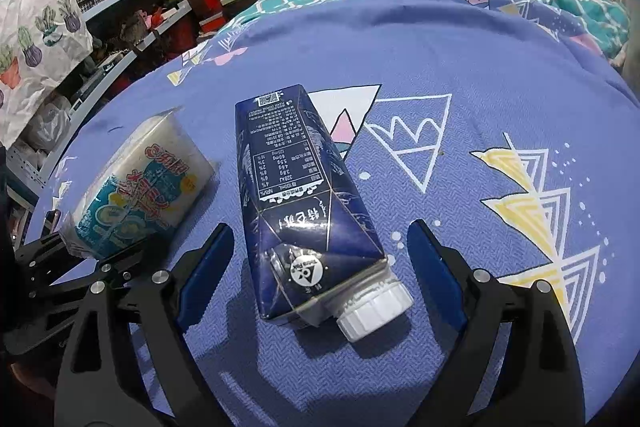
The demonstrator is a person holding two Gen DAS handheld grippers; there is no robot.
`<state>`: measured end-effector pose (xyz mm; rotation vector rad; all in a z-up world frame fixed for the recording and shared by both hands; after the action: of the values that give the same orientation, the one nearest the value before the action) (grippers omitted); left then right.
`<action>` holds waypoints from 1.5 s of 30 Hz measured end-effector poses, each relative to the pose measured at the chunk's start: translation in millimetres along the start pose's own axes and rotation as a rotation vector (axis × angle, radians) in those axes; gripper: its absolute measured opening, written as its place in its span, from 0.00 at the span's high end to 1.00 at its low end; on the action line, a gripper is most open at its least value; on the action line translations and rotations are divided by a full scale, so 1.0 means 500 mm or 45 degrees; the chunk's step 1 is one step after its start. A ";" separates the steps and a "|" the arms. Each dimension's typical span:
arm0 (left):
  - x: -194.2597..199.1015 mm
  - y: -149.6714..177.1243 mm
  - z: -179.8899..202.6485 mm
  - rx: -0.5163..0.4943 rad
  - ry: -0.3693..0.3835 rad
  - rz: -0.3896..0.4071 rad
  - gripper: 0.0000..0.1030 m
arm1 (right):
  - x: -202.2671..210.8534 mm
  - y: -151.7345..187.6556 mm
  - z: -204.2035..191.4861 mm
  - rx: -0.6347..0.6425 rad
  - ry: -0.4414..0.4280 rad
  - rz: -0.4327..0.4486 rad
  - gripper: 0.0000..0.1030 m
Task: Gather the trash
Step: 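Hold the tissue pack in the left gripper while the right gripper grasps the blue milk carton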
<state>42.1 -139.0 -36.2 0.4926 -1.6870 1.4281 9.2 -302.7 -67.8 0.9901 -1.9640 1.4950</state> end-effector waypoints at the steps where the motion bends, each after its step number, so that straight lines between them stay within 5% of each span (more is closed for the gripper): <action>1: 0.000 0.000 0.001 -0.001 0.000 0.000 0.68 | 0.000 0.000 -0.002 0.002 0.004 -0.001 0.15; 15: -0.001 -0.002 -0.002 0.006 -0.011 0.002 0.67 | -0.001 0.001 -0.003 0.011 0.015 -0.005 0.15; 25: 0.007 -0.003 -0.074 0.238 -0.119 0.012 0.67 | -0.001 0.003 -0.004 0.015 0.022 -0.007 0.15; 31: 0.009 -0.002 -0.082 0.246 -0.137 0.012 0.55 | -0.001 0.003 -0.004 0.015 0.022 -0.007 0.15; 45: 0.008 -0.001 -0.090 0.257 -0.131 0.012 0.52 | 0.000 0.004 -0.005 0.015 0.023 -0.008 0.15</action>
<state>56.1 -96.0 -33.1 0.6801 -1.6341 1.6133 7.8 -299.9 -68.2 0.9835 -1.9402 1.5090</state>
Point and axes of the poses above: each gripper's, at about its wrist camera, not at the fingertips, and x roughly against the way its jaws point, z to its right, y to its underside, the point moved 4 cm from there along -x, roughly the way its jaws point, and after that the axes turned 5 degrees about -y, right-handed, at the moved point
